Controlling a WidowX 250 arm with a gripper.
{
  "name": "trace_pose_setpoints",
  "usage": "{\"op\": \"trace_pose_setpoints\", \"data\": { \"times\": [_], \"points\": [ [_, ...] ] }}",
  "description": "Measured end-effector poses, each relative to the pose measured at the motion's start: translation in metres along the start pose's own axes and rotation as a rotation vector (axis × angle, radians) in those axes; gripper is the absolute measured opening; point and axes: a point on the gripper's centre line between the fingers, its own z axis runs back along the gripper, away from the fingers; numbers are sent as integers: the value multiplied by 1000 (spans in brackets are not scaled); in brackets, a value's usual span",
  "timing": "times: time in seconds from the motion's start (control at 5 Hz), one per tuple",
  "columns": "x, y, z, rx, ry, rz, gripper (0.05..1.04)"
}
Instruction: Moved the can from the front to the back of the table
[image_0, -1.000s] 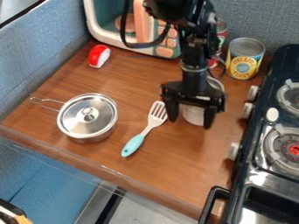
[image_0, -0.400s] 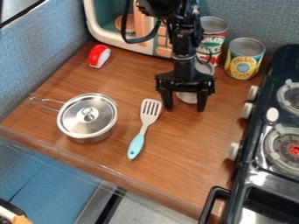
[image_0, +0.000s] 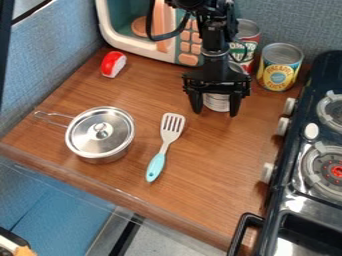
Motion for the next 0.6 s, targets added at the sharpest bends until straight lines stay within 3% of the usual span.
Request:
{"op": "trace_pose_setpoints", "data": {
  "times": [0.6],
  "points": [
    [-44,-11,52,46,-49,-226,1001]
  ]
}}
